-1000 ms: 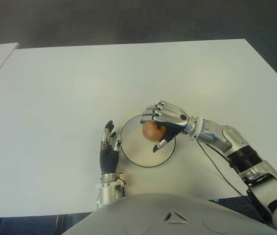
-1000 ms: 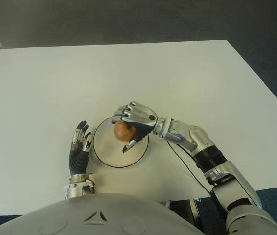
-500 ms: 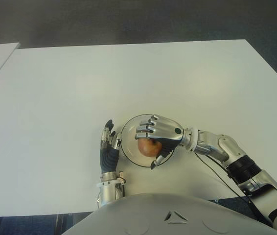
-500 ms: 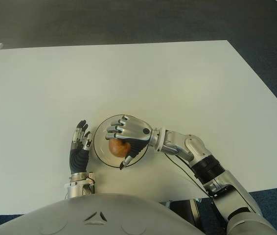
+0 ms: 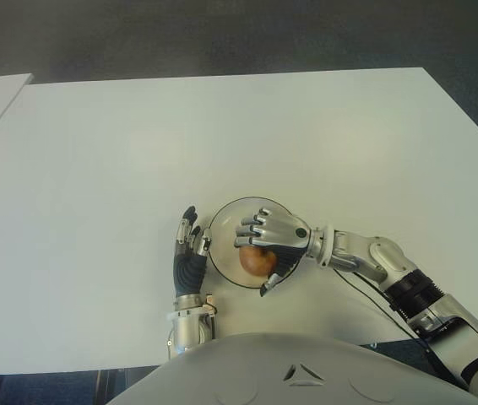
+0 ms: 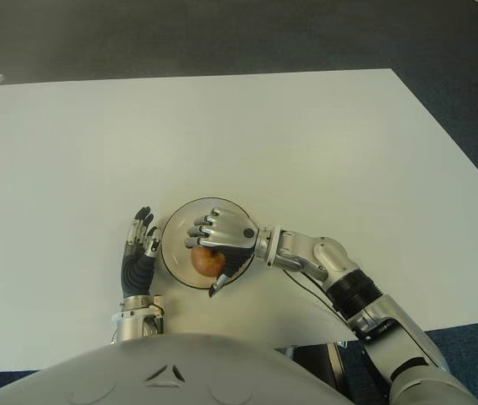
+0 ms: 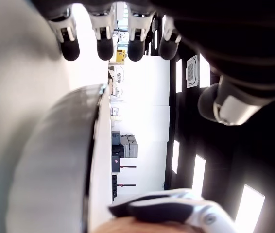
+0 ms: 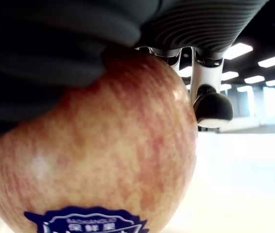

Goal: Put the apples into the plate.

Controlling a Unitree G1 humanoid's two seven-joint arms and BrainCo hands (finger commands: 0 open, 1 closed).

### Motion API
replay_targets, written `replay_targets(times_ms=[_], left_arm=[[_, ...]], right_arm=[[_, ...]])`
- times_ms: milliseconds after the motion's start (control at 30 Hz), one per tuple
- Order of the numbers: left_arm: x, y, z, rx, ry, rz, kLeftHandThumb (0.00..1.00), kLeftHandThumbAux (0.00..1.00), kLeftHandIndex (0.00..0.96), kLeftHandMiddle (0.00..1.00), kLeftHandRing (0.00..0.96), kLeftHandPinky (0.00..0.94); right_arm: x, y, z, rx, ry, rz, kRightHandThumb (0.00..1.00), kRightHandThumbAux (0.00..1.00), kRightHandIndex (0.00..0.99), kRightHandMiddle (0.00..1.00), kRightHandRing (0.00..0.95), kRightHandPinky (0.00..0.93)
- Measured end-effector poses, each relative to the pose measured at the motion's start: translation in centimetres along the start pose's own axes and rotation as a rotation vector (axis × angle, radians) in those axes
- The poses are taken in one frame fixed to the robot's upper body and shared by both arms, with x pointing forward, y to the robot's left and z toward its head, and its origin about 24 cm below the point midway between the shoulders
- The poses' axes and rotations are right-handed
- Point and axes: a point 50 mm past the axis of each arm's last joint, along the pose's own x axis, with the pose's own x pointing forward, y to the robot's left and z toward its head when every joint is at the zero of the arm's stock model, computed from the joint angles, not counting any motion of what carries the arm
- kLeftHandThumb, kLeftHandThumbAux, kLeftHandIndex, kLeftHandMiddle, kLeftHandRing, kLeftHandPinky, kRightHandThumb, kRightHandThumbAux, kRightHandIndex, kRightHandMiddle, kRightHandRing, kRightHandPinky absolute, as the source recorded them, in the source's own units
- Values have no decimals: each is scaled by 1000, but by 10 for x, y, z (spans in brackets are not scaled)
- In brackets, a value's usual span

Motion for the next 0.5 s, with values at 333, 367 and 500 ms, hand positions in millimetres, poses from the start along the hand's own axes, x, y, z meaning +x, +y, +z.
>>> replay_targets(times_ms=[333, 367, 500], left_arm=[[1, 0, 0, 3, -10, 12, 6, 488, 0, 0, 0, 0], [1, 0, 1, 2, -12, 13, 5, 490, 0, 0, 0, 0], [2, 0, 1, 1, -18, 17, 4, 498, 0, 0, 0, 0]], right_arm=[[3, 3, -6, -20, -12, -18, 698, 717, 440, 858, 867, 863], [3, 3, -7, -21, -13, -19, 698, 717, 440, 858, 867, 864], [4, 3, -9, -24, -16, -19, 699, 718, 439, 870, 875, 875]])
